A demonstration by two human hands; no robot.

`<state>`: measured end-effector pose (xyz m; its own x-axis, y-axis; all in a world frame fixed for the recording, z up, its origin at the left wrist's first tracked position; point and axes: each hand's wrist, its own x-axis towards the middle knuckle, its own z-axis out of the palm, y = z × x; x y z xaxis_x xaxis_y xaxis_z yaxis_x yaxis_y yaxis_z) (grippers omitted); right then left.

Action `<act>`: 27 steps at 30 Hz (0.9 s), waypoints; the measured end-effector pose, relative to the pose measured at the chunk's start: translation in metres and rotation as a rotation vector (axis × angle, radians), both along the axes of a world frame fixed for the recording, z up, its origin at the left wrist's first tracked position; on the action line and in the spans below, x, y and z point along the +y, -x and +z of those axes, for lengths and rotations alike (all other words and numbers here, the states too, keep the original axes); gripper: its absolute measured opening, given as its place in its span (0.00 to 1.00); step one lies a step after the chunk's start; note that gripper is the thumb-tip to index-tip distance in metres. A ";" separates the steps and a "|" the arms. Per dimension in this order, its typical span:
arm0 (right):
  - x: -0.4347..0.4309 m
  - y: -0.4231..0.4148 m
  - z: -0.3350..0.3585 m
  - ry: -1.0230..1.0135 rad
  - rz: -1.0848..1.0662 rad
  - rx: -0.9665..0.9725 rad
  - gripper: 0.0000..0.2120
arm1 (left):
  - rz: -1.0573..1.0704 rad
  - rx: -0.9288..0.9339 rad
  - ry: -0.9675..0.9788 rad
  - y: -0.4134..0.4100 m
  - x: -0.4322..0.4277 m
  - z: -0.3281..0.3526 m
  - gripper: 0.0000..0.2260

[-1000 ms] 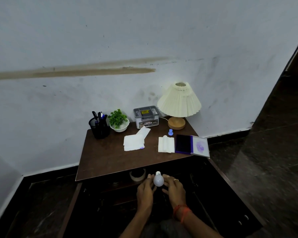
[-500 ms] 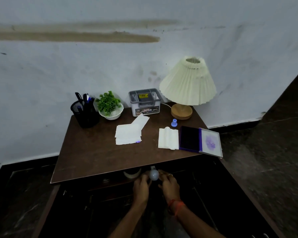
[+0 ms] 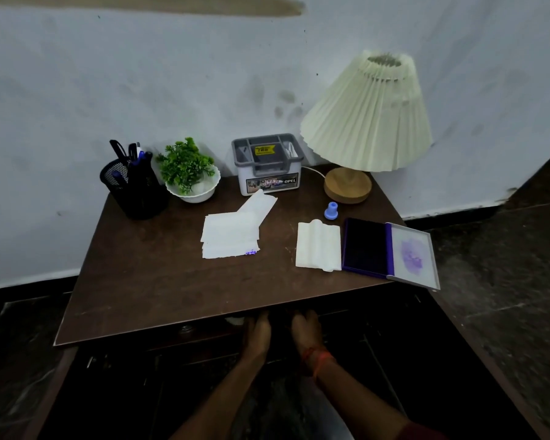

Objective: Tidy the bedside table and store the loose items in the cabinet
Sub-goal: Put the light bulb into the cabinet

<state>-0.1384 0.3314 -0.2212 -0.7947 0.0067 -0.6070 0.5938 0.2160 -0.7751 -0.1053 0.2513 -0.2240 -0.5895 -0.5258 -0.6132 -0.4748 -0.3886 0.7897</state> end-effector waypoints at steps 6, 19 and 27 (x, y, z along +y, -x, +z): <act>0.004 -0.007 0.013 0.008 -0.001 -0.002 0.17 | -0.016 0.029 0.079 -0.005 0.004 0.005 0.14; 0.058 -0.037 0.076 0.344 -0.209 0.082 0.11 | -0.327 0.272 0.190 -0.072 0.072 0.054 0.20; 0.107 -0.044 0.107 0.348 -0.307 0.162 0.11 | -0.375 0.393 0.193 -0.070 0.099 0.103 0.19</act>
<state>-0.0942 0.4384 -0.1145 -0.8724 0.0743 -0.4832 0.4548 -0.2388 -0.8580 -0.0356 0.3501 -0.1208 -0.9214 -0.3171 -0.2246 -0.2094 -0.0815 0.9744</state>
